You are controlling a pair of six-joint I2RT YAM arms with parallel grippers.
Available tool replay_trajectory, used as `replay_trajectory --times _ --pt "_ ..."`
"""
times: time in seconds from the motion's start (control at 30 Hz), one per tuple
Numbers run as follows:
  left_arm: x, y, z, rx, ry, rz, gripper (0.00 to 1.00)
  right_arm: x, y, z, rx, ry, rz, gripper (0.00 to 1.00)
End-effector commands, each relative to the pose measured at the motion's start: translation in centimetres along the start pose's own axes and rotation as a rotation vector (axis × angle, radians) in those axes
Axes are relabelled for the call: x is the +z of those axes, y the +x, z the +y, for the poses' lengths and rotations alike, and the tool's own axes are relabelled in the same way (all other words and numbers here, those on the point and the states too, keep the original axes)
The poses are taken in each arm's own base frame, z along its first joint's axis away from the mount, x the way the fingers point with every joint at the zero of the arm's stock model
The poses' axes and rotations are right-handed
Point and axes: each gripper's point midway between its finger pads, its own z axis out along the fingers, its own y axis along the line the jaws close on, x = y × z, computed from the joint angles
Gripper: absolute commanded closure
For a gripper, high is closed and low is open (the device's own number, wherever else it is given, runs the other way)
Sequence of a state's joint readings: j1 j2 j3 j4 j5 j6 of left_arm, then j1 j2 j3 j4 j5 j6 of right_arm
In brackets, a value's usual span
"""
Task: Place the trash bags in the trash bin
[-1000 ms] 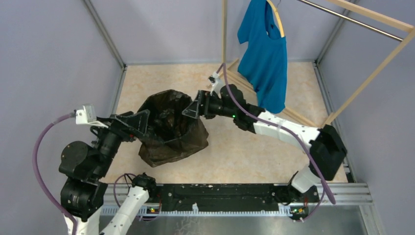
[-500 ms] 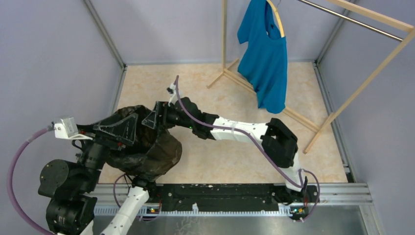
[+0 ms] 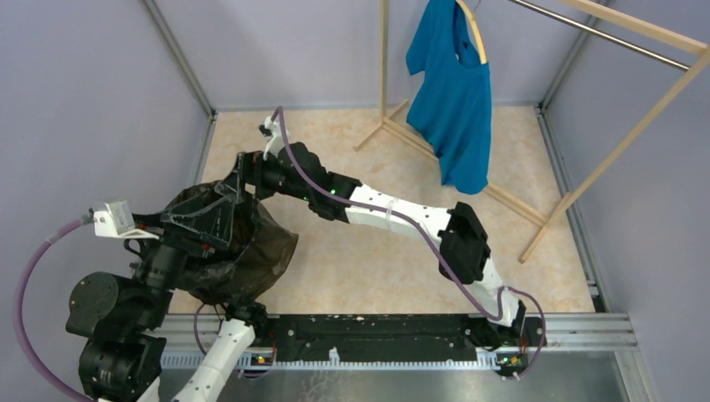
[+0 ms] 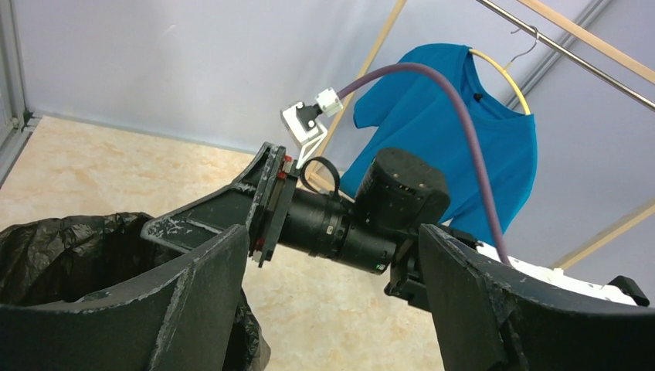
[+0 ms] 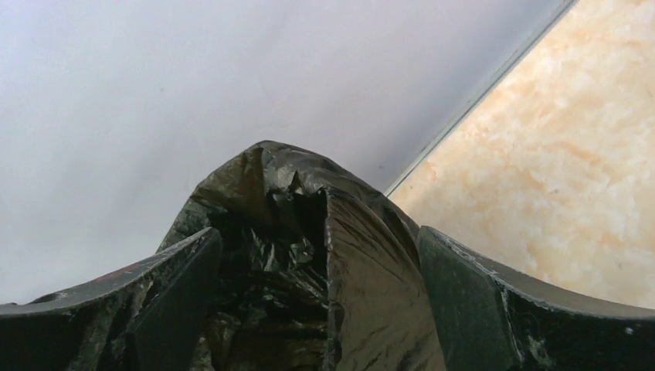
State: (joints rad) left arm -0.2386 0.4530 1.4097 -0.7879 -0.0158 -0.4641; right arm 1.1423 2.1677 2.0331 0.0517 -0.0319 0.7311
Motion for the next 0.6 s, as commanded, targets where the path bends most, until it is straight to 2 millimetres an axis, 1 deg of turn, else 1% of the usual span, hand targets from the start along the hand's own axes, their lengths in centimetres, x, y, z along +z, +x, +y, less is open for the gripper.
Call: replay_trajectory --times 0.0,0.07,0.13,0.17,0.23,0.3,0.33,0.37,0.43,0.47,0.5,0.53,0.57 --pt "-0.2 -0.7 -0.4 0.018 0.023 -0.029 0.12 -2.5 -4.0 2.1 -0.088 -0.028 -0.006 0.01" --pt "-0.3 -0.9 -0.5 0.026 0.026 -0.036 0.09 -4.1 -5.5 2.6 -0.114 -0.035 0.002 0.01" --pt "-0.2 -1.1 -0.6 0.035 0.028 -0.039 0.06 -6.3 -7.1 2.9 -0.142 -0.031 0.013 0.01" --pt "-0.2 -1.2 -0.6 0.039 0.029 -0.042 0.05 -7.5 -7.6 2.6 -0.162 -0.016 0.02 0.01" --pt "0.0 -1.2 -0.5 0.047 0.025 -0.045 0.02 -11.1 -9.4 1.8 -0.229 0.029 0.001 0.01" --pt "0.4 -1.3 -0.3 0.056 0.018 -0.048 0.01 -15.5 -11.1 0.3 -0.298 0.115 -0.038 0.01" --pt "0.8 -1.2 -0.2 0.059 0.013 -0.044 0.01 -17.8 -11.9 -1.1 -0.325 0.186 -0.055 0.01" --pt "1.1 -1.1 -0.2 0.063 0.011 -0.043 0.01 -20.5 -12.9 -1.7 -0.364 0.248 -0.085 0.01" --pt "2.0 -0.9 -0.1 0.071 0.009 -0.036 0.01 -25.7 -14.1 -3.2 -0.44 0.389 -0.123 0.01" --pt "2.4 -0.9 0.0 0.078 0.01 -0.038 0.01 -28.3 -14.7 -3.5 -0.475 0.446 -0.145 0.01" --pt "2.9 -0.9 -0.1 0.085 0.012 -0.037 0.01 -31.6 -15.8 -3.3 -0.499 0.493 -0.186 0.01" --pt "3.4 -1.0 -0.1 0.093 0.014 -0.039 0.01 -34.3 -16.3 -3.8 -0.519 0.56 -0.208 0.01" --pt "3.8 -1.2 -0.2 0.102 0.015 -0.043 0.01 -36.5 -17.0 -3.4 -0.534 0.573 -0.242 0.01"
